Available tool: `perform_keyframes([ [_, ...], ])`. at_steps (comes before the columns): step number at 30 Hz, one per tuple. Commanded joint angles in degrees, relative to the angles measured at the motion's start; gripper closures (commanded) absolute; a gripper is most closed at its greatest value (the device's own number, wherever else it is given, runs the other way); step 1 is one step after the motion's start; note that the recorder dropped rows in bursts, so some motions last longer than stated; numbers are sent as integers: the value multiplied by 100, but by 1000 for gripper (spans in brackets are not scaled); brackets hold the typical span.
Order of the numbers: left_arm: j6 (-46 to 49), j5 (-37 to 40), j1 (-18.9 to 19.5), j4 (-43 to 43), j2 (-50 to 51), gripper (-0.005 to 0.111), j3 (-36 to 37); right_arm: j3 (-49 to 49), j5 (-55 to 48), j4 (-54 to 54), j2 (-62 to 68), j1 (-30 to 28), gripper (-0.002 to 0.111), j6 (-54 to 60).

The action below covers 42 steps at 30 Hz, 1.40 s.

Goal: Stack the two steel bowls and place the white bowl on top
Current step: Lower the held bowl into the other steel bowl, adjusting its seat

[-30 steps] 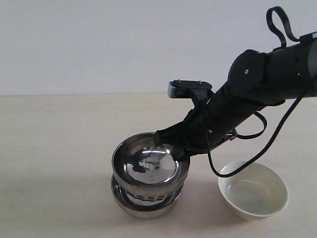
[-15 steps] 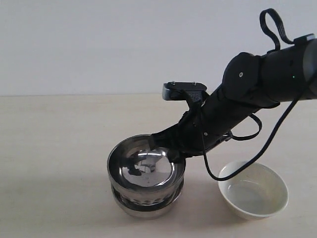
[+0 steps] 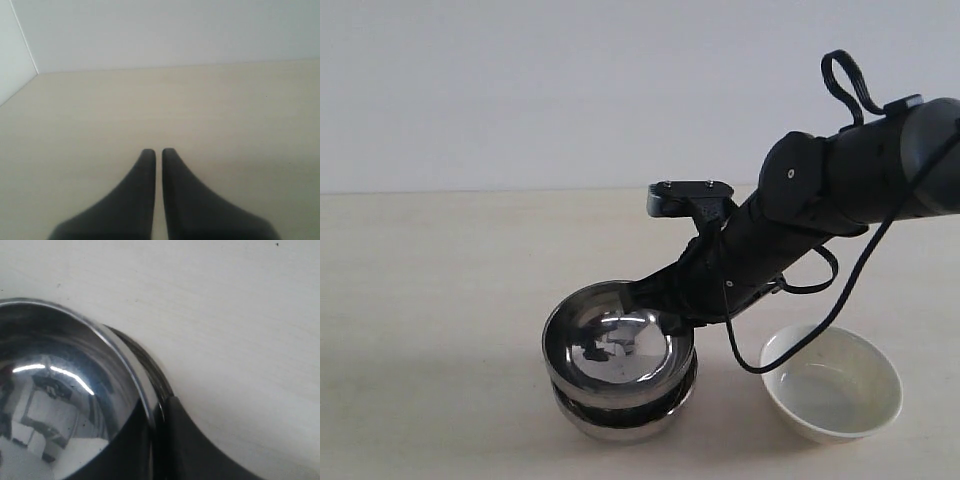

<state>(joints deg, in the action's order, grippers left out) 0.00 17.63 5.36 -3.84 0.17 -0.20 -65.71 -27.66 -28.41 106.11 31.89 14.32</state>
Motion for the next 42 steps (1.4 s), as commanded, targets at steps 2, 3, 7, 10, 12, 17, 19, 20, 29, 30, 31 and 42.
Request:
perform_keyframes([
  [2,-45,-1,21,31,-17,103,20,-5,41,18,-31,7,108,13],
  [3,-45,-1,21,31,-17,103,20,-5,31,18,-31,7,108,23],
  [7,-45,-1,21,31,-17,103,20,-5,63,18,-31,7,104,69],
  [10,-45,-1,21,31,-17,103,20,-5,118,5,-31,7,89,69],
  [12,-45,-1,21,31,-17,103,20,-5,118,5,-31,7,76,69],
  [17,-45,-1,21,31,-17,103,20,-16,118,5,-31,7,68,78],
  [19,-45,-1,21,31,-17,103,20,-65,105,19,-31,7,68,78],
  [20,-45,-1,21,31,-17,103,20,-109,69,19,-31,7,68,78],
  [29,-45,-1,21,31,-17,103,20,-521,-291,30,-31,7,68,108],
  [30,-45,-1,21,31,-17,103,20,-578,-335,30,-31,7,68,150],
  [31,-45,-1,21,31,-17,103,20,-622,-360,30,-31,7,68,150],
  [42,-45,-1,21,31,-17,103,20,-986,-769,127,-293,7,108,657],
])
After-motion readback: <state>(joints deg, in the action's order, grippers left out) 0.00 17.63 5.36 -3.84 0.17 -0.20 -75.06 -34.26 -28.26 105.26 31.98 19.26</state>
